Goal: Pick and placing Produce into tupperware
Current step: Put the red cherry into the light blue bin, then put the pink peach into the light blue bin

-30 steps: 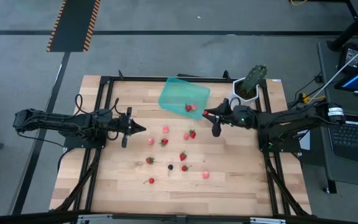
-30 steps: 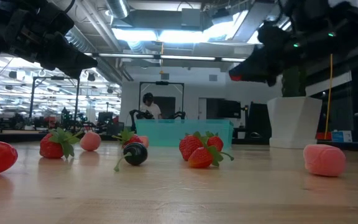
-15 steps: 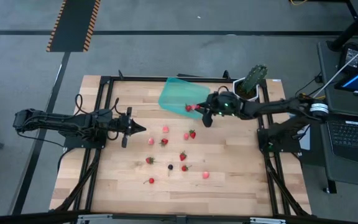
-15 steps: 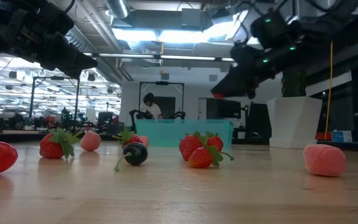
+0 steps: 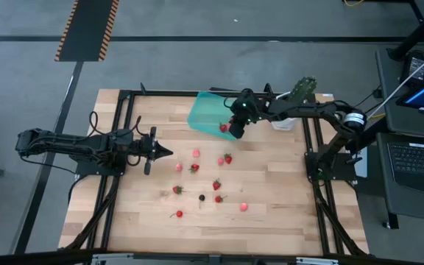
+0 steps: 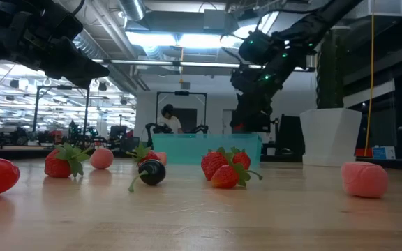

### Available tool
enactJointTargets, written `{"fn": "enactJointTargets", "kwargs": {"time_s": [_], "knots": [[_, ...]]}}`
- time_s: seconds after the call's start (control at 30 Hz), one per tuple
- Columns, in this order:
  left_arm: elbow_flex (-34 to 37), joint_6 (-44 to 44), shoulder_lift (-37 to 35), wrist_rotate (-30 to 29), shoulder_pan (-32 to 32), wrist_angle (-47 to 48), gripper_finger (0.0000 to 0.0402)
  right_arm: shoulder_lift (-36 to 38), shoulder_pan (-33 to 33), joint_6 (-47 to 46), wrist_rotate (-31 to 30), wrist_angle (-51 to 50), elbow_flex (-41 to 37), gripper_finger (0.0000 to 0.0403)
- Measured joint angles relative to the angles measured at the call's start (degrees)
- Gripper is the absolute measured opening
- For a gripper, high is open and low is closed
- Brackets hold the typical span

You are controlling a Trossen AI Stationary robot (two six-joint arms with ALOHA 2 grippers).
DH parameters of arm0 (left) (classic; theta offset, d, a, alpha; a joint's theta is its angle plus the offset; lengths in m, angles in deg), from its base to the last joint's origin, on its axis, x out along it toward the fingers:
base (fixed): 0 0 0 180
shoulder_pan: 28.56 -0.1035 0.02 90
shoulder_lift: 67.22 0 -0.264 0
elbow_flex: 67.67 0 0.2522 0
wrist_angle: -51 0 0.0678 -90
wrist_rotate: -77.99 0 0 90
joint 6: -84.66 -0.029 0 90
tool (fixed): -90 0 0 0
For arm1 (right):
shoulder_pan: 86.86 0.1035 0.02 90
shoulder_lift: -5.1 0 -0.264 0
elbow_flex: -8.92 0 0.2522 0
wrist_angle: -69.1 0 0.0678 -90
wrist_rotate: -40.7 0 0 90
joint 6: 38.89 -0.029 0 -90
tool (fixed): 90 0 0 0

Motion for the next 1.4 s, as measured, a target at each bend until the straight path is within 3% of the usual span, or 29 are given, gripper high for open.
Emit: {"fn": "enactJointTargets", "kwargs": {"time_s": [0.13, 0.53, 1.0, 1.23, 1.4], "knots": [[0.0, 0.0, 0.0, 0.0, 0.0, 0.0, 0.0000, -2.9, -0.9, 1.0, 0.3, -5.7, 3.0, 0.0109], [0.0, 0.0, 0.0, 0.0, 0.0, 0.0, 0.0000, -8.4, -1.0, 3.0, 3.9, -8.0, 6.4, 0.0109], [0.0, 0.0, 0.0, 0.0, 0.0, 0.0, 0.0000, -9.7, -1.0, 2.6, 5.0, -9.7, 6.5, 0.0109], [0.0, 0.0, 0.0, 0.0, 0.0, 0.0, 0.0000, -9.7, -1.0, 1.6, 5.0, -9.6, 6.5, 0.0183], [0.0, 0.0, 0.0, 0.0, 0.0, 0.0, 0.0000, -9.7, -1.0, 1.6, 4.9, -9.5, 6.5, 0.0186]]}}
